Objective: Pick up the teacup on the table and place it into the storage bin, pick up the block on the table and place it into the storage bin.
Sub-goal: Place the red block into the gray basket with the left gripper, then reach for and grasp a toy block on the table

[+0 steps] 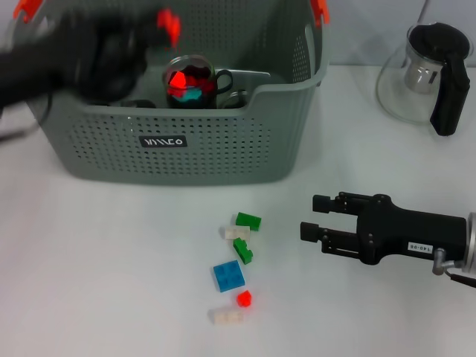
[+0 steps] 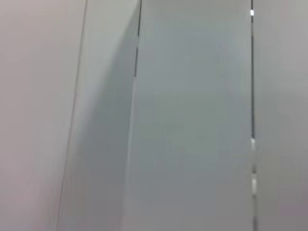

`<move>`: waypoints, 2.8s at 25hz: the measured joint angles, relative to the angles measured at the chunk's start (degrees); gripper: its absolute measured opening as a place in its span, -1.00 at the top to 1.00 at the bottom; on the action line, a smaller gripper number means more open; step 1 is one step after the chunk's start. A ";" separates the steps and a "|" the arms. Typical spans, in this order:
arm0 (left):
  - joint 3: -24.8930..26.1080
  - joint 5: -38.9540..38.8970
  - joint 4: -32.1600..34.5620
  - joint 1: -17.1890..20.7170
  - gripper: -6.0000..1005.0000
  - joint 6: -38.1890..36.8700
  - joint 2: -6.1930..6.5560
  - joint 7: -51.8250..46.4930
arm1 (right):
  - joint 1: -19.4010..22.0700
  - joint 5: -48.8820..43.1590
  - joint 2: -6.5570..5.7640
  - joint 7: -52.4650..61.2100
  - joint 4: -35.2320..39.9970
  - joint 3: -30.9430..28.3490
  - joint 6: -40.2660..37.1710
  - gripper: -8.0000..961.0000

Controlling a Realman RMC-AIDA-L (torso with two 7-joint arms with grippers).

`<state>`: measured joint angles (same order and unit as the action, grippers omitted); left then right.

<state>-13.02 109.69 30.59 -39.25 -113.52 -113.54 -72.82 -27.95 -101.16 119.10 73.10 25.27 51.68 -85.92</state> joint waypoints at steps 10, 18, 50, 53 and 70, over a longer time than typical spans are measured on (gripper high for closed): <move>-17.26 -0.53 12.40 -7.70 0.62 28.62 -0.17 -17.13 | -0.52 0.00 0.16 0.09 0.13 -0.04 0.28 -0.41; -38.99 15.73 22.78 -7.76 0.62 47.96 -2.30 -31.34 | -0.53 0.00 0.17 -0.13 -0.06 -0.10 0.31 -0.41; -21.31 -24.04 11.15 10.61 -0.25 11.34 -6.02 0.52 | -0.62 0.14 0.13 0.29 0.26 -0.54 0.29 -0.41; -19.86 -18.89 7.00 13.64 -0.25 6.80 -6.96 7.71 | -0.62 0.08 0.15 0.29 0.07 -0.50 0.30 -0.41; -20.40 14.25 1.96 18.18 -0.24 20.92 -10.53 25.33 | 0.00 0.00 0.26 0.29 -0.21 -0.44 0.21 -0.41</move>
<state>-33.42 123.94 32.55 -21.07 -92.60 -124.07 -47.49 -27.94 -101.16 119.36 73.39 25.06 51.24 -85.72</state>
